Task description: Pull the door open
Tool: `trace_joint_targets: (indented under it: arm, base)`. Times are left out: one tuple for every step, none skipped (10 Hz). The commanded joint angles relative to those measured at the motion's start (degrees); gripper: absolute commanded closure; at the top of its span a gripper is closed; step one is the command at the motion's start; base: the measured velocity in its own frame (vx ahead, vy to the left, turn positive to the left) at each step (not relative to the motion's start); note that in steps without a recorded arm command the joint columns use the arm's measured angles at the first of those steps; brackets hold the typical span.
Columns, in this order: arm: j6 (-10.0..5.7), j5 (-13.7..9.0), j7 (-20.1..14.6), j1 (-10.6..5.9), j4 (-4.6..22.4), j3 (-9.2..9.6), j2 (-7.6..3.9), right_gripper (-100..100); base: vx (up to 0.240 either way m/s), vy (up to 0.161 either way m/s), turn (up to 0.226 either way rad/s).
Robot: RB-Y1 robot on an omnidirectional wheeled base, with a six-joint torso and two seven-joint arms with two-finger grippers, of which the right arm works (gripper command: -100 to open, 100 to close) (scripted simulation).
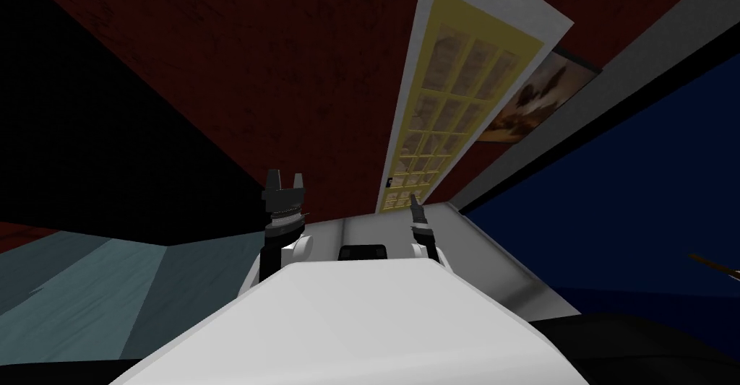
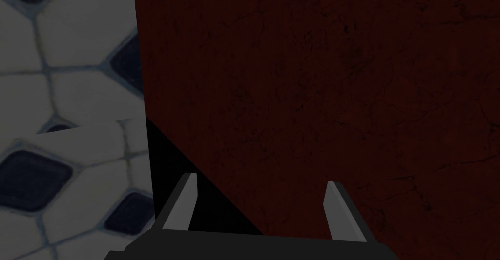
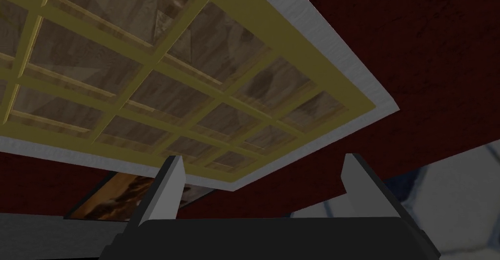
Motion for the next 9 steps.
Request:
trace_joint_targets:
  arm:
    - [-0.44, -0.12, 1.61, -0.3, 1.19, -0.1, -0.14, -100]
    - [-1.03, -0.24, 3.61, -0.34, 2.74, -0.1, -0.21, -100]
    - [-1.63, -0.36, 5.31, -0.38, 4.29, -0.11, -0.28, -100]
    - [-2.23, -0.48, 6.91, -0.43, 5.84, -0.11, -0.35, -100]
    - [-2.23, -0.48, 7.61, -0.43, 5.84, -0.11, -0.35, -100]
    - [-2.82, -0.61, 9.62, -0.47, 7.38, -0.11, -0.39, -100]
    - [-3.42, -0.73, 11.24, -0.52, 8.93, -0.11, -0.43, -100]
    - [-4.02, -0.85, 12.95, -0.56, 10.48, -0.11, -0.47, -100]
    - [-4.02, -0.85, 13.62, -0.56, 10.48, -0.11, -0.47, -100]
  base:
    - [0.053, -0.03, 0.051]
    - [0.05, -0.024, 0.072]
    - [0.081, -0.032, 0.153]
    - [0.089, -0.041, 0.158]
    - [0.059, -0.035, 0.034]
    - [0.057, -0.032, 0.078]
    - [0.072, -0.042, 0.143]
    - [0.08, -0.052, 0.145]
    - [0.055, -0.034, 0.04]
